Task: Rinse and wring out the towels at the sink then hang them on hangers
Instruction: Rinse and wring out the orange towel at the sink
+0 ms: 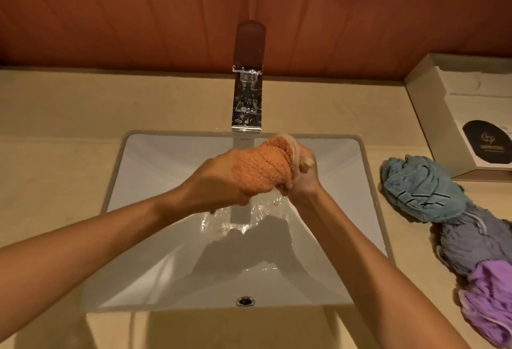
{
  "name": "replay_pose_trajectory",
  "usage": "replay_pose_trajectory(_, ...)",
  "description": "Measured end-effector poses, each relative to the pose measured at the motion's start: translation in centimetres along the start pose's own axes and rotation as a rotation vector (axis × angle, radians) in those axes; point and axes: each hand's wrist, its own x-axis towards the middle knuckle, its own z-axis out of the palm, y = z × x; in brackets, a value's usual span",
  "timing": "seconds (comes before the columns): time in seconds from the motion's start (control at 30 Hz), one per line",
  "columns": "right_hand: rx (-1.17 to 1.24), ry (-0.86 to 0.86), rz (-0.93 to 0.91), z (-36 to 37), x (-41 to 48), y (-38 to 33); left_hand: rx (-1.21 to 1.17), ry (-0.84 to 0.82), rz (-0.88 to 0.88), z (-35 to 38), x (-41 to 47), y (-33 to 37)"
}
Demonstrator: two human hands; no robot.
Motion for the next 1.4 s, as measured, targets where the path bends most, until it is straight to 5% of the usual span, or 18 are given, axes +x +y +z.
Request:
replay_pose_trajectory(0.1, -0.056, 0.047, 0.198, -0.2, -0.8, -0.3, 0.524, 0.074, 0.17, -0.5, 0.0, 0.1)
replay_pose_trajectory(0.17, -0.144, 0.021, 0.187, -0.1, -1.4, -0.6, 0.535, 0.045, 0.24, -0.7, -0.5, 0.4)
replay_pose_trajectory(0.37, -0.611, -0.021, -0.049, 0.5, -2.2, -1.7, 0.005, -0.096, 0.074, -0.4, -2.3, 0.2)
replay_pose_trajectory(0.83, -0.882, -0.283, -0.933, 1.8, -0.3, -3.7, -0.835, -0.061, 0.002, 1.6, -3.6, 1.4)
replay_pose_trajectory(1.03, -0.181, -0.284, -0.374, 2.3, -0.9, -3.9, -0.924, -0.062, 0.056, 2.0, -3.2, 2.6)
replay_pose_trajectory(1.13, -0.048, -0.225, -0.216, 2.2, -0.7, -2.9, -0.866, -0.061, 0.042, 1.9, -3.2, 1.8)
replay_pose_trajectory(1.27, -0.269, -0.131, -0.112, 0.7, -0.5, -1.7, -0.534, -0.109, -0.019, 1.2, -2.3, 0.3)
replay_pose_trajectory(1.4, -0.623, -0.012, -0.189, 1.1, -1.2, -1.7, -0.148, 0.019, 0.091, -1.0, -1.0, -0.4)
